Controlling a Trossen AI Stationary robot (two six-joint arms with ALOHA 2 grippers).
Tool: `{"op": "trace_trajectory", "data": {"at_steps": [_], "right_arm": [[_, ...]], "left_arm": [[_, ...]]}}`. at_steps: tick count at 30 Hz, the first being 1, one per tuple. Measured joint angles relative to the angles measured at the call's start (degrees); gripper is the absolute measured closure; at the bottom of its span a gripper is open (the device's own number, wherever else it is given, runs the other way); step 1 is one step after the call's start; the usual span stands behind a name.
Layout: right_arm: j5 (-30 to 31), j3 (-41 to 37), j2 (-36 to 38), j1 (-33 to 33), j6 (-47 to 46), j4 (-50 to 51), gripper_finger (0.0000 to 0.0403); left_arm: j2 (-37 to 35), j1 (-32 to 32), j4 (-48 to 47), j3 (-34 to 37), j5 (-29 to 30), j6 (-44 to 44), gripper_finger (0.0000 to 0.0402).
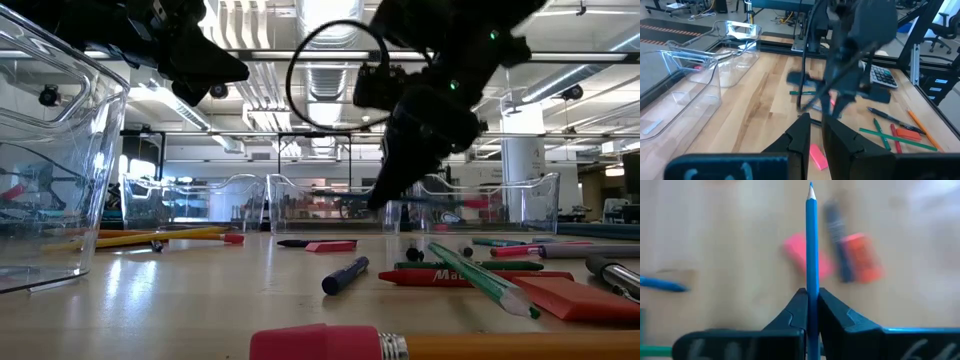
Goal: Sort crayons/erasers/pens/pencils in bins
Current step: Put the blue pencil into the top right transparent bin
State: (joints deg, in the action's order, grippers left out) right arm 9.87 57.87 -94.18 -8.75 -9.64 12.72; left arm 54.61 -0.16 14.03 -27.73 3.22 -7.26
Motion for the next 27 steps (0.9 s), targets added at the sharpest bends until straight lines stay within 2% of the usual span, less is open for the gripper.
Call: {"op": "trace_trajectory", "data": {"at_steps": [6, 9, 12, 19, 27], "right_arm": [[18.79, 4.81, 8.75, 1.17, 9.65, 17.69, 0.0387], [24.61, 5.5, 13.38, 4.99, 12.84, 23.95, 0.0388], [25.35, 4.62, 18.44, 11.43, 14.82, 27.67, 0.0388], [24.22, -2.89, 28.43, 27.93, 23.19, 26.17, 0.0388], [16.5, -10.34, 29.91, 43.66, 30.67, 20.26, 0.0389]], "left_arm": [[0.0, 0.0, 0.01, 0.0, 0.0, 0.02, 0.0368], [0.0, 0.0, 0.0, 0.0, 0.0, 0.03, 0.0368], [0.0, 0.0, -0.01, 0.0, 0.0, 0.02, 0.0368], [0.0, 0.02, 0.01, 0.0, 0.0, 0.02, 0.0368], [0.0, 0.02, 0.04, 0.0, 0.02, 0.07, 0.0368]]}}
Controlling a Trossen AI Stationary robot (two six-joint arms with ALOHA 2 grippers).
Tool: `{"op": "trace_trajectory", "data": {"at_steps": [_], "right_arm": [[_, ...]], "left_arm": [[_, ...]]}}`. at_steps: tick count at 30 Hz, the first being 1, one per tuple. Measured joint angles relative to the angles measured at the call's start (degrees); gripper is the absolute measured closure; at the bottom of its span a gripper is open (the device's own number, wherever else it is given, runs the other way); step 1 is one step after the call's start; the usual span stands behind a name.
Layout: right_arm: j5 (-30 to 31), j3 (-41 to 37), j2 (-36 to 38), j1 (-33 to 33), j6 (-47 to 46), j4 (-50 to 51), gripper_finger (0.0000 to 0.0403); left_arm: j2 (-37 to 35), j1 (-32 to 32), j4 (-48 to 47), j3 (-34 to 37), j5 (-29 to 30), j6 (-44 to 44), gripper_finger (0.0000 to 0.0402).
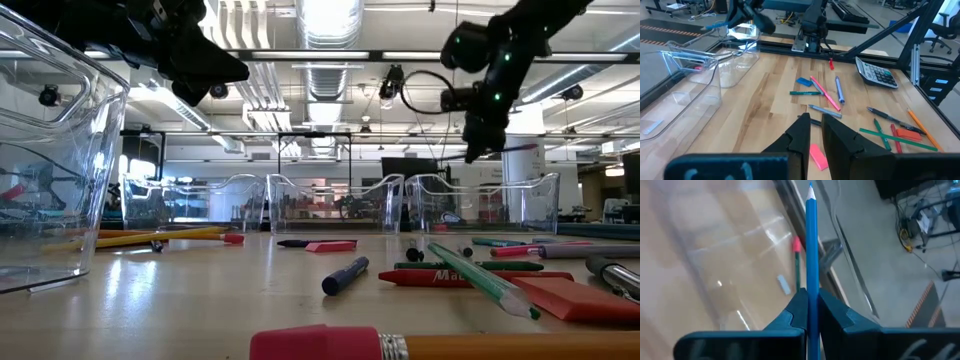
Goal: Sort crayons/erasers/pens/pencils in bins
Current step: Put the blue pencil into the top right transparent bin, then put the yellow pencil into the top right transparent bin
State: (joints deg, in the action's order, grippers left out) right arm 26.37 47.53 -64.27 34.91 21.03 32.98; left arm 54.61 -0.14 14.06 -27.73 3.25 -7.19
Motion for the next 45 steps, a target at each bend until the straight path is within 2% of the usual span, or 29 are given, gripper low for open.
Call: {"op": "trace_trajectory", "data": {"at_steps": [7, 14, 20, 24, 28, 32, 38, 45], "right_arm": [[-1.14, -2.76, -4.51, 7.4, 6.72, -9.52, 0.0367], [-1.5, -1.97, -9.73, 9.01, 8.55, -12.49, 0.0327], [-1.4, -0.81, -10.21, 8.82, 4.38, -10.47, 0.0286], [-2.51, 1.52, -7.44, 7.02, -3.21, -5.18, 0.0268], [-13.13, 3.89, -2.99, 4.08, -10.8, 0.29, 0.0266], [-23.22, 4.11, 2.49, -1.41, -16.46, -0.18, 0.0271], [-25.06, 1.34, 7.71, -14.59, -23.88, -6.64, 0.0269], [-24.93, -1.0, 4.53, -28.07, -29.71, -13.45, 0.0268]], "left_arm": [[0.0, 0.0, 0.0, 0.0, 0.02, -0.01, 0.0368], [0.0, 0.0, 0.0, 0.0, 0.02, 0.04, 0.0368], [0.0, -0.02, -0.02, 0.0, 0.02, 0.06, 0.0368], [0.0, -0.02, -0.04, 0.0, 0.02, 0.06, 0.0368], [0.0, -0.02, -0.04, 0.0, 0.02, 0.29, 0.0368], [0.0, -0.02, -0.04, 0.0, 0.02, 0.43, 0.0368], [0.0, -0.02, -0.04, 0.0, 0.0, 0.11, 0.0368], [0.19, 0.02, -0.09, 0.0, 0.0, 0.03, 0.0368]]}}
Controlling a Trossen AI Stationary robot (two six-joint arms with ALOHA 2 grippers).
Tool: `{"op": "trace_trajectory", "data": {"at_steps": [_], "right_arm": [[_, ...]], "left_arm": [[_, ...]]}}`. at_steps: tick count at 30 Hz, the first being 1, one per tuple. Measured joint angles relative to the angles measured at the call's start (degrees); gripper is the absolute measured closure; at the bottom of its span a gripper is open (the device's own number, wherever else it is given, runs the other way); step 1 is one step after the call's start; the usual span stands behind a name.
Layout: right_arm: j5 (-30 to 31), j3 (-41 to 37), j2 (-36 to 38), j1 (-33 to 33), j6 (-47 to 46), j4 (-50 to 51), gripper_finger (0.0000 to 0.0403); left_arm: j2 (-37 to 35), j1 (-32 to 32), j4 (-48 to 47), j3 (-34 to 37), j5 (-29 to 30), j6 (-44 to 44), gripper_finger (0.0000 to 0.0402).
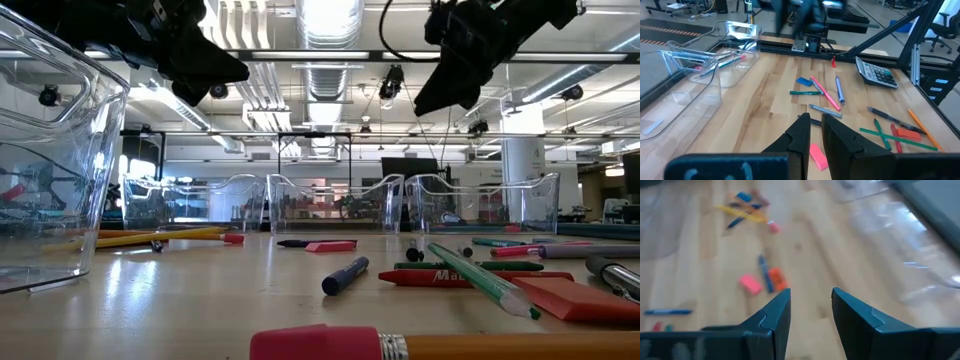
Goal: Sort crayons/erasers/pens/pencils in bins
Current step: Put the yellow pencil into the top right transparent bin
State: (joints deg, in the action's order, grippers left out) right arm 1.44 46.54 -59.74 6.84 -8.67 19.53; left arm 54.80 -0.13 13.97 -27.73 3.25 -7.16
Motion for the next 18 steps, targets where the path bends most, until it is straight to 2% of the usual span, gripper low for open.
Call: {"op": "trace_trajectory", "data": {"at_steps": [5, 9, 14, 18], "right_arm": [[0.04, -0.89, -5.42, -4.87, 0.01, -4.9, 0.0268], [-0.01, -3.17, -8.22, -6.28, 2.06, -10.15, 0.027], [0.1, -7.61, -8.16, -6.2, 1.78, -21.16, 0.0278], [0.01, -10.59, -6.63, -6.24, 1.51, -26.41, 0.028]], "left_arm": [[2.6, -0.02, -0.19, 0.0, 0.0, 0.01, 0.0368], [5.78, -0.02, -1.34, -0.12, 0.0, -0.03, 0.0368], [9.77, -0.02, -8.03, -2.03, 0.35, -1.74, 0.0368], [12.64, -0.04, -16.19, -5.24, 2.93, -4.93, 0.0368]]}}
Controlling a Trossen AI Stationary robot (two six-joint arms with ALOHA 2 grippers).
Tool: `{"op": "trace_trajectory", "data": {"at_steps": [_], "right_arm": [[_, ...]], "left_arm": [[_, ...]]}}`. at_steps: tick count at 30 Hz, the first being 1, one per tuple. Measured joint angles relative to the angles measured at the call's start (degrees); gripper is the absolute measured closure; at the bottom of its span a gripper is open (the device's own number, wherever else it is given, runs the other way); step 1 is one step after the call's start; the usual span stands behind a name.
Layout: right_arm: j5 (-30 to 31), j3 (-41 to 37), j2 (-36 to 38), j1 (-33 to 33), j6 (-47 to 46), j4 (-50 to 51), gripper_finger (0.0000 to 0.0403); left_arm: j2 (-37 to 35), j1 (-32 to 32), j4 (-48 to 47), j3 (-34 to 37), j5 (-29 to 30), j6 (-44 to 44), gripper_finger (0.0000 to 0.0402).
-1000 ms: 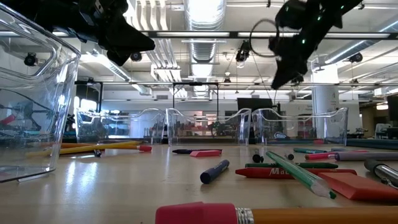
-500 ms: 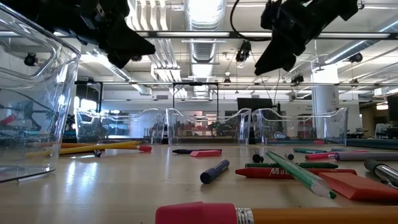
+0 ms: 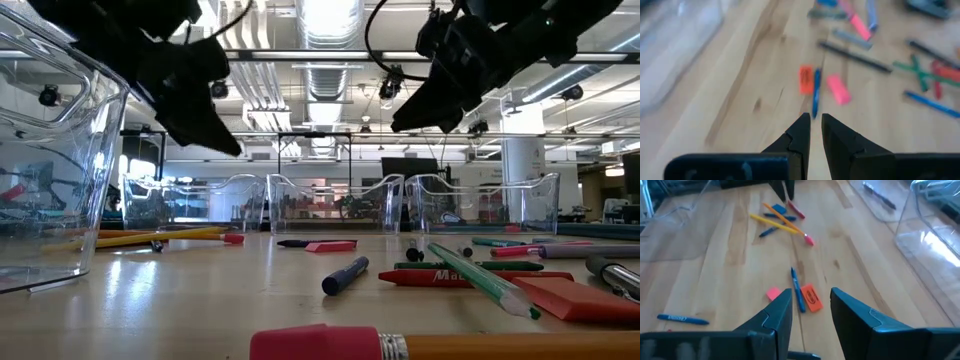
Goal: Sort crayons/erasers/pens/pencils in bins
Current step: Put the yellow pencil into the top right transparent bin
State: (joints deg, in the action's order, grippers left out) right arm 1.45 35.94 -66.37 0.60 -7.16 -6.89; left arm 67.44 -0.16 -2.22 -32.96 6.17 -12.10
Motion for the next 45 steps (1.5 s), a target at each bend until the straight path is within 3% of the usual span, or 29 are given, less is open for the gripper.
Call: {"op": "trace_trajectory", "data": {"at_steps": [4, 13, 21, 33, 39, 45], "right_arm": [[0.05, -3.33, 0.78, 0.01, 0.23, -5.43, 0.0278], [0.04, -10.08, 1.45, -1.37, 1.9, -22.38, 0.0282], [-0.01, -10.1, 3.44, -1.49, 3.78, -22.17, 0.0283], [0.01, -10.1, 4.97, -1.49, 3.97, -21.98, 0.0291], [0.07, -10.1, 4.83, -1.49, 3.44, -22.48, 0.029], [0.11, -10.1, 4.81, -1.49, 3.21, -22.54, 0.0289]], "left_arm": [[3.28, 0.0, -8.2, -4.15, 1.6, -3.9, 0.0368], [10.25, 0.04, -24.55, -12.63, 4.7, -4.03, 0.0368], [10.06, 0.09, -25.93, -15.73, 1.42, -1.05, 0.0357], [10.21, 0.09, -28.6, -16.18, 0.37, -4.08, 0.0253], [10.56, 0.09, -28.22, -16.18, 0.51, -4.2, 0.0249], [10.56, 0.09, -28.23, -15.83, 4.8, -6.49, 0.0249]]}}
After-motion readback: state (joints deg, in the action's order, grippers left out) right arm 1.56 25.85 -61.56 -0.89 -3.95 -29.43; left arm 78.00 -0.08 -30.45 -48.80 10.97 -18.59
